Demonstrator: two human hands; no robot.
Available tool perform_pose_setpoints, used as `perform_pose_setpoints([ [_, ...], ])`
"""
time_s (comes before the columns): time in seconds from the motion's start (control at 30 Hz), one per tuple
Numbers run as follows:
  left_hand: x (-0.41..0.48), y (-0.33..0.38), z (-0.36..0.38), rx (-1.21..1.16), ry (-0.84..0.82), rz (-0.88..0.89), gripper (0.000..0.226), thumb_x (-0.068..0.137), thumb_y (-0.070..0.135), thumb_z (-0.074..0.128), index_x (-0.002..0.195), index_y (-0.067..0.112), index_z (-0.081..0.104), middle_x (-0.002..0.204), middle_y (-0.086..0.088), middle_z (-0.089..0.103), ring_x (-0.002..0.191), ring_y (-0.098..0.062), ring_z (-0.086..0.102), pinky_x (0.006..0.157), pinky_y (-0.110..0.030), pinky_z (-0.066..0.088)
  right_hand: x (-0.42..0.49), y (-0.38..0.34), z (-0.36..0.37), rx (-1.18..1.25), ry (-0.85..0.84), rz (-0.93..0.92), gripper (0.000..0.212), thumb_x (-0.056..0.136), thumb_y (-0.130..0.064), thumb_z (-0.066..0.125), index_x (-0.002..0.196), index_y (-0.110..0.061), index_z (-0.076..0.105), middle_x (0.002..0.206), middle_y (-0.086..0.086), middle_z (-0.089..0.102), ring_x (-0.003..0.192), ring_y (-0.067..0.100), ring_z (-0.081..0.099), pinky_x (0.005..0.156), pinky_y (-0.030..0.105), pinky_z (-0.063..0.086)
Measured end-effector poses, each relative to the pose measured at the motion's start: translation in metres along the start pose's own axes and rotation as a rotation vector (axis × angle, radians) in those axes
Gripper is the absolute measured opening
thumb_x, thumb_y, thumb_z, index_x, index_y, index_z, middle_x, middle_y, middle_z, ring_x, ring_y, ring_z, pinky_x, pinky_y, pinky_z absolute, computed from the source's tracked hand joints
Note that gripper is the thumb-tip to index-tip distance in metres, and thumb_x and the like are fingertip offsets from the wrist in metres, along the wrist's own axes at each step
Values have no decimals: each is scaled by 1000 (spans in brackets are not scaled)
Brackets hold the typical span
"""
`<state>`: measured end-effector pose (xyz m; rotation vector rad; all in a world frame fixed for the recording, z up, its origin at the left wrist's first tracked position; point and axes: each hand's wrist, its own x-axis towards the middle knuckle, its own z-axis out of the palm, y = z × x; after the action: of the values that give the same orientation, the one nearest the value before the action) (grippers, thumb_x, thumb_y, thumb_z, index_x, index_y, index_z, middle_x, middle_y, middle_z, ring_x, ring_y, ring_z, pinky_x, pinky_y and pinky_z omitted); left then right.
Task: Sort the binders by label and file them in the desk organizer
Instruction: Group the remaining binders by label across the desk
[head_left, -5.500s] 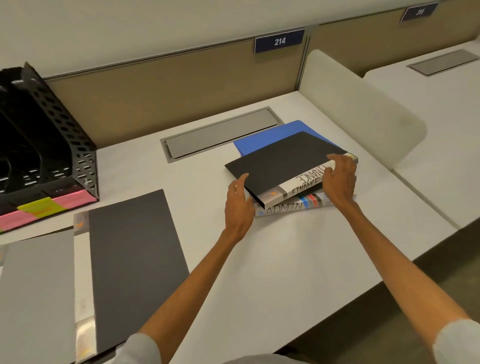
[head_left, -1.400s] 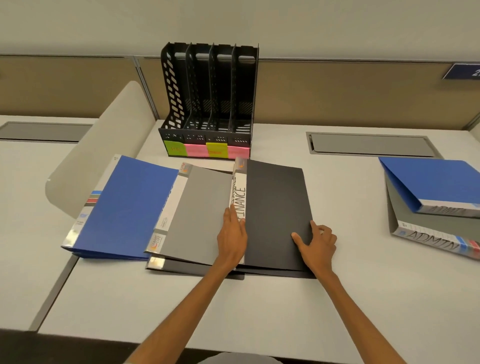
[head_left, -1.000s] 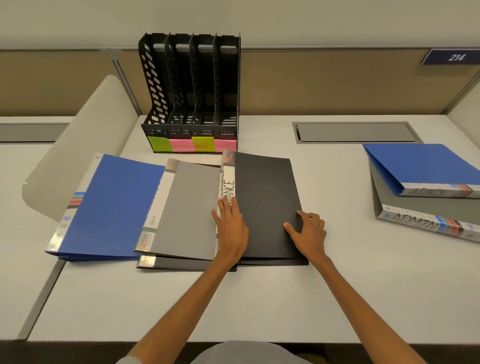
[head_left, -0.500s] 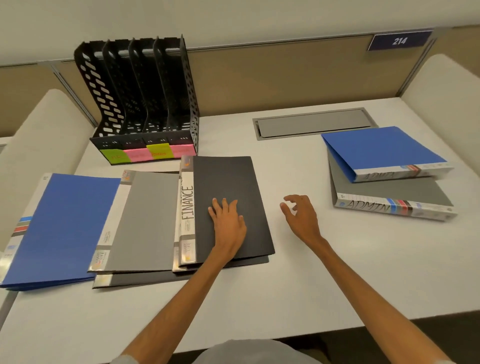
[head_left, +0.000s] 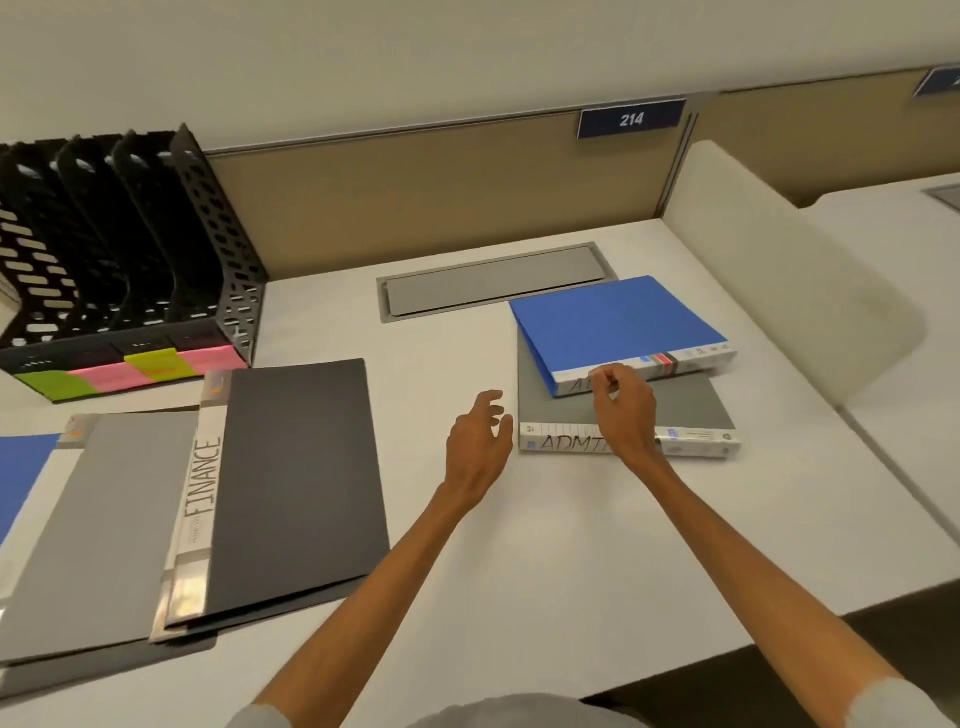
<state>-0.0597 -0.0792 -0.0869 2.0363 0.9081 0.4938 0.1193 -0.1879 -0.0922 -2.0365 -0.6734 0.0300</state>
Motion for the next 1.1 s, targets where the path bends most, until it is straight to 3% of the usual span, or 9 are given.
perform_pose_setpoints([
  [0.1,11,16,24,-17,-10,-11,37,98,26,53,134,18,49,125,-7,65,109,-19,64,85,-26,49,21,23,-21,-75,10,4,21,100,-22,49,97,-8,64,96,7,63,91,19,57,73,28,49],
  [0.2,21,27,40,7,-12,-12,41,98,25,54,137,15,46,132,-8,61,118,-24,59,95,-40,52,36,41,-38,-120,42,2,17,98,-21,51,100,-9,63,105,9,61,102,21,54,81,30,48],
  [0.3,31,35,50,93,-28,-10,51,96,25,57,142,13,40,137,-9,55,125,-26,52,100,-42,48,55,59,-59,-182,55,53,17,97,-23,53,108,-12,61,117,12,57,111,26,50,90,40,49],
  [0.5,47,43,68,255,-162,-69,70,92,33,63,148,8,29,157,-13,26,142,-30,29,111,-51,35,87,93,-95,-285,15,263,55,94,-31,59,140,-8,41,144,17,37,135,33,31,103,52,36],
  [0.63,53,49,79,242,-203,-82,56,89,30,68,134,10,43,140,-11,43,132,-28,41,104,-47,44,99,106,-104,-239,-92,386,73,92,-40,61,149,-10,28,154,14,26,143,33,23,111,57,31],
  [0.77,53,52,85,223,-231,-113,54,84,22,72,129,10,44,133,-9,48,124,-26,48,99,-46,48,103,114,-106,-104,-106,399,71,89,-33,69,145,-7,34,149,15,29,136,33,36,106,48,42],
  [0.9,52,54,88,196,-224,-133,50,83,17,70,128,13,47,126,-7,52,114,-25,55,99,-46,48,108,118,-110,-80,-92,427,74,86,-27,73,144,-6,34,148,15,28,137,31,31,105,42,39],
  [1.1,55,61,87,56,-155,-139,37,87,14,66,123,10,57,129,-10,58,115,-27,57,103,-49,44,111,120,-106,-50,-161,475,72,89,-34,69,149,-15,34,158,7,10,143,29,23,112,42,32],
])
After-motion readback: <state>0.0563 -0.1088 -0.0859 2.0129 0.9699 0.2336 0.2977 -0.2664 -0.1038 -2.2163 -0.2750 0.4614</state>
